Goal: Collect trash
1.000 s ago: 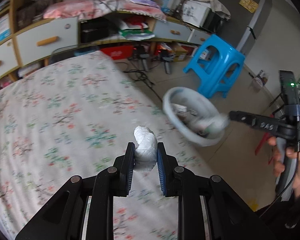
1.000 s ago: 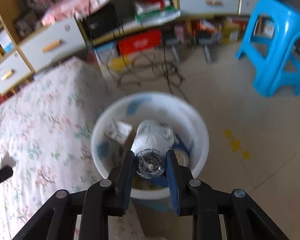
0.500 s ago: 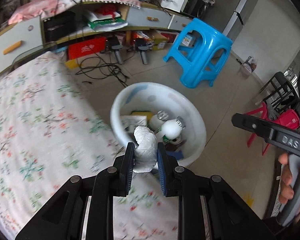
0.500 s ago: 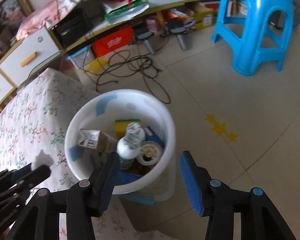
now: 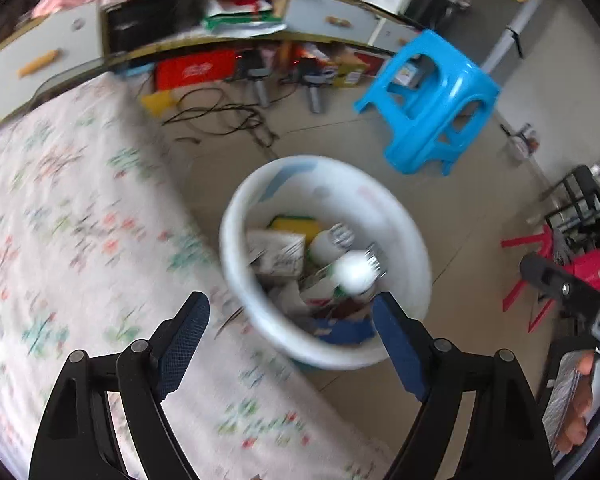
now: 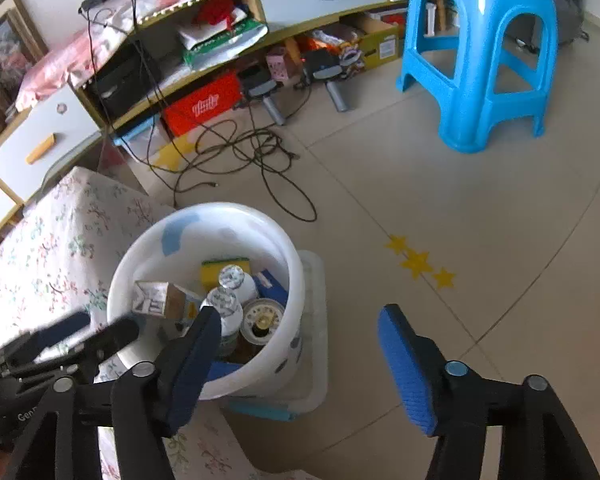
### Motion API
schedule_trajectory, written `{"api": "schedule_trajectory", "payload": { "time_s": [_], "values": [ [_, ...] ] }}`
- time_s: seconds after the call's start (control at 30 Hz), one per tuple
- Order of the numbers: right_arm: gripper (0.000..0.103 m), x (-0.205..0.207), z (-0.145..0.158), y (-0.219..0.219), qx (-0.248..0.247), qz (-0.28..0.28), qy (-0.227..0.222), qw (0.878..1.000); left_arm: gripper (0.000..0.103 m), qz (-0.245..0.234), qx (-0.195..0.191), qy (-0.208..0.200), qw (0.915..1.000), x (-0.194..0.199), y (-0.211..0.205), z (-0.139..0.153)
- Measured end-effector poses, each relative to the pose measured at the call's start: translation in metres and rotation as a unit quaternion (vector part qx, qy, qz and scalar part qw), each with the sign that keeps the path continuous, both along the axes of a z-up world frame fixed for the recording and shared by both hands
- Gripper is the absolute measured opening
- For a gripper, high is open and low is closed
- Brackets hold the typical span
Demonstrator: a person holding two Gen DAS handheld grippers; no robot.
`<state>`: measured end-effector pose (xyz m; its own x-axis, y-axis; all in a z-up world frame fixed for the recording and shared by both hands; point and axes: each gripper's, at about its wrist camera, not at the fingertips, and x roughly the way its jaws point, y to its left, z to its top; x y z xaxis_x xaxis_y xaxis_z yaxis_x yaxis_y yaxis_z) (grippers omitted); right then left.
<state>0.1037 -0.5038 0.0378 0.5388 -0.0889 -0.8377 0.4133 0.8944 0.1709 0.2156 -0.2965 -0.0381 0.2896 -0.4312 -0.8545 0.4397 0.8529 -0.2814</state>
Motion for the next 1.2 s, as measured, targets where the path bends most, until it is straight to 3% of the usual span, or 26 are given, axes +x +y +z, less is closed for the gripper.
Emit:
{"api": "schedule_trajectory", "payload": {
  "time_s": [0.33, 0.57, 0.77, 0.87, 1.03, 1.2],
  "values": [
    [0.077, -0.008, 0.017, 0.029, -0.004, 0.009, -0.026, 1.0, 0.102, 0.098, 0.034, -0.053, 0.9932, -0.068, 0.107, 0.045],
    [0.085, -0.028, 0.042, 0.085, -0.022, 0.05, -0.05, 0.997, 0.103, 0.125, 0.082, -0.106, 0.9831, -0.123, 0.166, 0.077],
    [0.087, -0.069, 0.048, 0.135, -0.058, 0.081, -0.054, 0.994, 0.103, 0.151, 0.08, -0.12, 0.9779, -0.171, 0.21, 0.093],
    [0.088, -0.092, 0.049, 0.153, -0.084, 0.074, -0.052, 0.992, 0.103, 0.157, 0.076, -0.138, 0.9751, -0.191, 0.219, 0.095],
    [0.093, -0.127, 0.048, 0.185, -0.102, 0.084, -0.088, 0.987, 0.103, 0.178, 0.086, -0.155, 0.968, -0.217, 0.227, 0.085],
    [0.094, -0.139, 0.023, 0.21, -0.104, 0.095, -0.114, 0.983, 0.103, 0.198, 0.08, -0.167, 0.9624, -0.226, 0.24, 0.08]
  ]
}}
